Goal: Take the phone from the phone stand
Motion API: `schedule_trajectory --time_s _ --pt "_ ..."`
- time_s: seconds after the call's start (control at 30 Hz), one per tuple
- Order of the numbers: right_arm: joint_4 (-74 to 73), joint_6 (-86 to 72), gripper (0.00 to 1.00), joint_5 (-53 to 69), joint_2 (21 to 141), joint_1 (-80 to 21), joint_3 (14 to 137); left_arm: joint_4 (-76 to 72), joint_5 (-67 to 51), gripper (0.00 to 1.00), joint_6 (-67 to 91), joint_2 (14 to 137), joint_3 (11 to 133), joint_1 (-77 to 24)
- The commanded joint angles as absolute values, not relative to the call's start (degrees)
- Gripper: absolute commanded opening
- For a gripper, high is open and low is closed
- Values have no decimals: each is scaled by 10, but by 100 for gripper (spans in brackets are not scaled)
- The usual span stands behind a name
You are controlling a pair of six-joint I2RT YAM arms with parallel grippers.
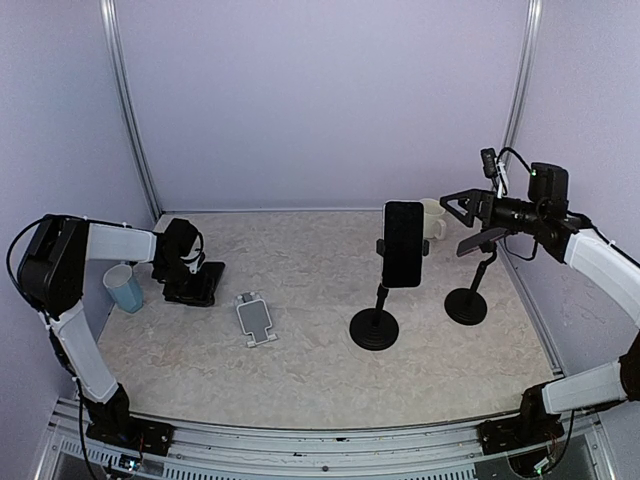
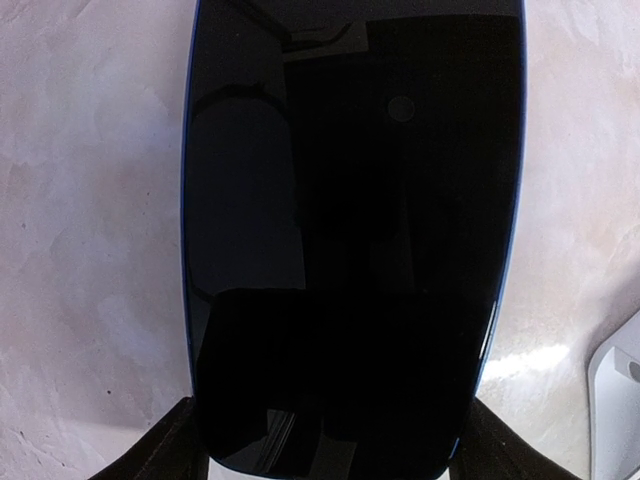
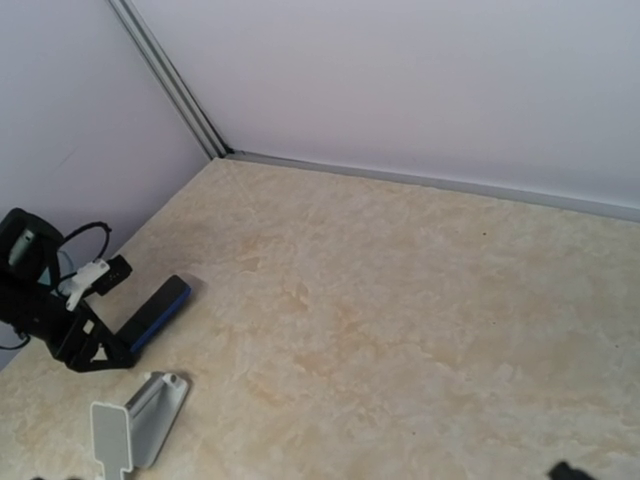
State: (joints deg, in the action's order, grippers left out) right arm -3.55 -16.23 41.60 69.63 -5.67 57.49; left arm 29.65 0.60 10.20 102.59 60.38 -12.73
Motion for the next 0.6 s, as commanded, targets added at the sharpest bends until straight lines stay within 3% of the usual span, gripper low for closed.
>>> schedule_trajectory --time_s 0.0,0.3,0.57 --pt "-31 -167 100 422 699 -51 597 308 8 81 113 1014 585 -129" --pt "-51 -161 100 396 698 -59 616 304 9 98 136 958 600 -131" --pt "-63 -158 100 386 696 -62 629 319 73 99 181 853 637 -219"
